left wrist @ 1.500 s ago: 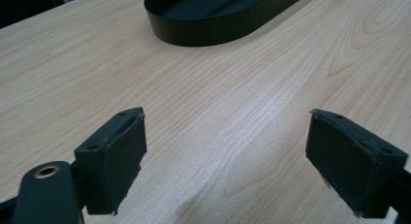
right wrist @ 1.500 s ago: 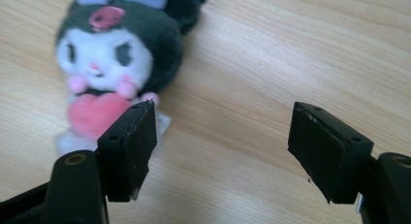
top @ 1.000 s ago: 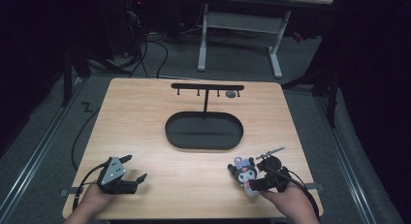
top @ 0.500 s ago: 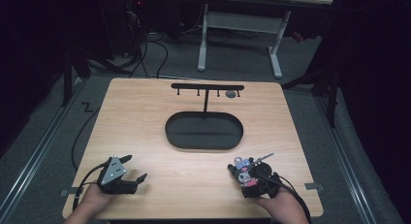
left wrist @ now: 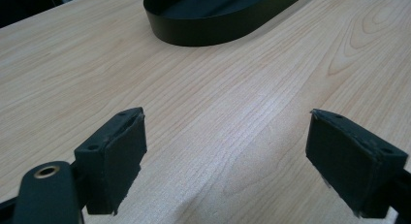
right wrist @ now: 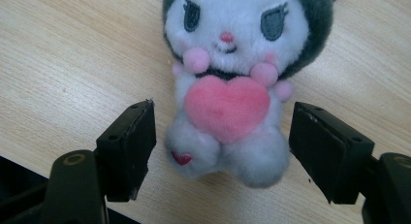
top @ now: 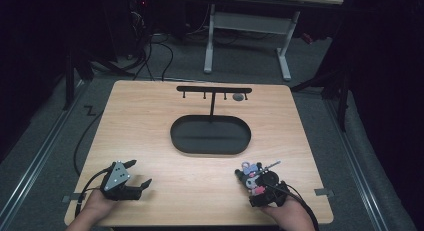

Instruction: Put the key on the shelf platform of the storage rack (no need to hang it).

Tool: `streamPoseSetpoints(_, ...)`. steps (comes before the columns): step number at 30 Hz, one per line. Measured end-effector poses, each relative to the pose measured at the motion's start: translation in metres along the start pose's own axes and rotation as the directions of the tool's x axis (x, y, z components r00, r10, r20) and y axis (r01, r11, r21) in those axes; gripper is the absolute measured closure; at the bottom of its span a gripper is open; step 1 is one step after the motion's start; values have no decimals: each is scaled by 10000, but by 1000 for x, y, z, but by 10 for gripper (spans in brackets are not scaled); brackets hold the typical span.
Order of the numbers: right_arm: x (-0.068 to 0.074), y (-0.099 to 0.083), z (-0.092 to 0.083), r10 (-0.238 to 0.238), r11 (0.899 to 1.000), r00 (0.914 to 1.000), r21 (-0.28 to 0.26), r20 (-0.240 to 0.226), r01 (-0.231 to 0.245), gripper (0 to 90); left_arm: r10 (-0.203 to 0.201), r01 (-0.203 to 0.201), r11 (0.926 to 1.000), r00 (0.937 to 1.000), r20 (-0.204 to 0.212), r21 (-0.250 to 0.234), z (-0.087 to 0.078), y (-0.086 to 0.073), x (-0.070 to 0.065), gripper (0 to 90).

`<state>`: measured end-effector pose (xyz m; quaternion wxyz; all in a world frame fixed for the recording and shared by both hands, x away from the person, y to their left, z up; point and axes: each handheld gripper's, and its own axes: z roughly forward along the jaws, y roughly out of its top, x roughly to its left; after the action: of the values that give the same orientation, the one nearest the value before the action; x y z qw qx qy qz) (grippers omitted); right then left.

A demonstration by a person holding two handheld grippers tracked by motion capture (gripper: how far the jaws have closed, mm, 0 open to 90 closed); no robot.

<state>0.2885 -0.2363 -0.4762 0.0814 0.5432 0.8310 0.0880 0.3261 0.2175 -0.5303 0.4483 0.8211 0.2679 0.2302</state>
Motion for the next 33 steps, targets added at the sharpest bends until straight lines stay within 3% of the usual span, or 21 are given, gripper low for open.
streamPoseSetpoints(6,0,-3,6,-66,10000,9998,15,167,65,306,-5,5,10000,10000,3,8,0,0,0,155)
streamPoseSetpoints(15,-1,-4,5,-154,9993,9997,-336,165,159,448,7,-7,10000,10000,1,5,0,0,0,155)
streamPoseSetpoints(23,0,-3,1,-160,9990,9996,-409,227,169,473,8,-8,10000,10000,-2,7,0,0,0,155)
streamPoseSetpoints(33,-3,3,-14,-140,9959,9994,-888,327,168,476,6,-6,10000,10000,-7,9,0,0,0,155)
